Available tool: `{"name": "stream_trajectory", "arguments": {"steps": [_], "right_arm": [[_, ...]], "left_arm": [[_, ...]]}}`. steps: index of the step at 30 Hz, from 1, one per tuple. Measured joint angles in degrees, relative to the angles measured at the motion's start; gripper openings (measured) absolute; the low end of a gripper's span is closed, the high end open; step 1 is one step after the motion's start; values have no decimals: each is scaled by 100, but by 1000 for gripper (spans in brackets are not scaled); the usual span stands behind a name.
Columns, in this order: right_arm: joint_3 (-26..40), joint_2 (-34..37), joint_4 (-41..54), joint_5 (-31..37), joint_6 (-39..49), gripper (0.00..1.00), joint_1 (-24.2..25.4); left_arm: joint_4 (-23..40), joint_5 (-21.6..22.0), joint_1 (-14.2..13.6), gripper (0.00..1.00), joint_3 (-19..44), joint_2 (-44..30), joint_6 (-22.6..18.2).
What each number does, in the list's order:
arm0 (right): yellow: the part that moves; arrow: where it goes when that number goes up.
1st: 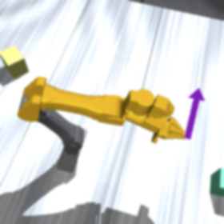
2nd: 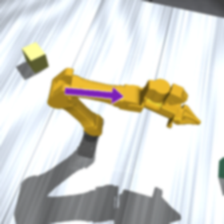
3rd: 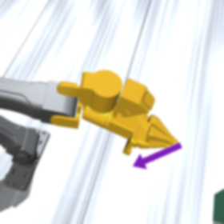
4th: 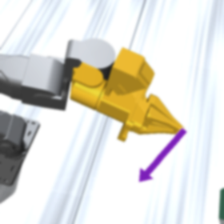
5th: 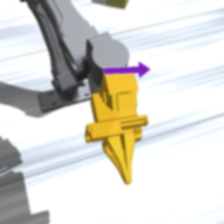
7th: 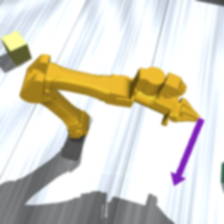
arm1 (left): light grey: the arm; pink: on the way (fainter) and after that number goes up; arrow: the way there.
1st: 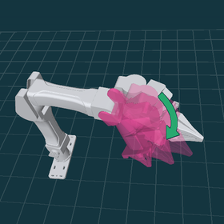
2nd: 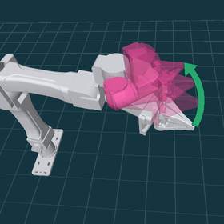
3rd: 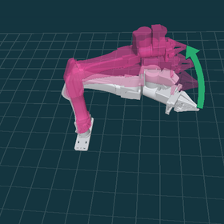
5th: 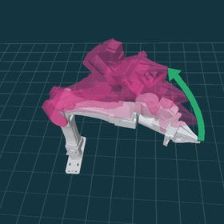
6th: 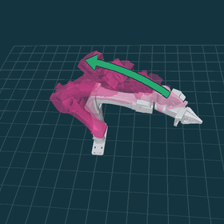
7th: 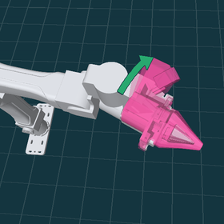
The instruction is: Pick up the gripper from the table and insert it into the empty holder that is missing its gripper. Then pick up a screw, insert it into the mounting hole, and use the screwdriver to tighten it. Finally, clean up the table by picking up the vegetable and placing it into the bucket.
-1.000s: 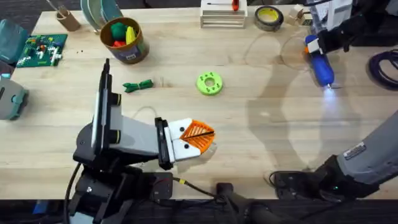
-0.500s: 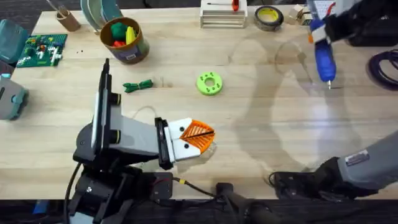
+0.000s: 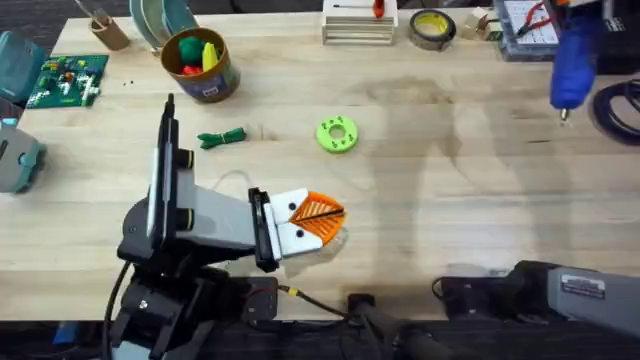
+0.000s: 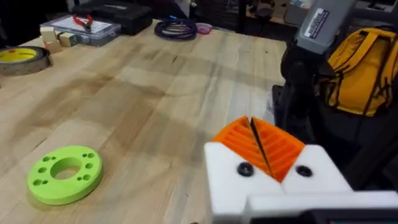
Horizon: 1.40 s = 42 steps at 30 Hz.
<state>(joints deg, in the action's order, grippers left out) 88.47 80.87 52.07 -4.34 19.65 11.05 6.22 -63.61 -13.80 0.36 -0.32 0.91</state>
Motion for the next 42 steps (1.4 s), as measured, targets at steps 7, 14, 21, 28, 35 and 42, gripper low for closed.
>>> {"name": "stream_trajectory", "arguments": {"steps": [7, 14, 21, 28, 35, 42], "right_arm": [[0, -685, 644, 2, -189, 11, 0], [-146, -1384, 870, 1, -213, 11, 0], [-1301, -2751, 666, -82, -312, 11, 0], [-2559, -4010, -306, -967, -546, 11, 0], [-3991, -4892, -1909, -2068, -1338, 10, 0], [-5227, -5523, -3734, -2956, -2524, 10, -38]], "left_arm": [[2, 2, 0, 4, 0, 0, -161], [2, 2, 0, 4, 0, 0, -311], [2, 3, 0, 4, 0, 0, -350], [0, 2, 0, 4, 0, 0, -350], [0, 15, 0, 4, 0, 0, -270], [0, 24, 0, 4, 0, 1, -233]]}}
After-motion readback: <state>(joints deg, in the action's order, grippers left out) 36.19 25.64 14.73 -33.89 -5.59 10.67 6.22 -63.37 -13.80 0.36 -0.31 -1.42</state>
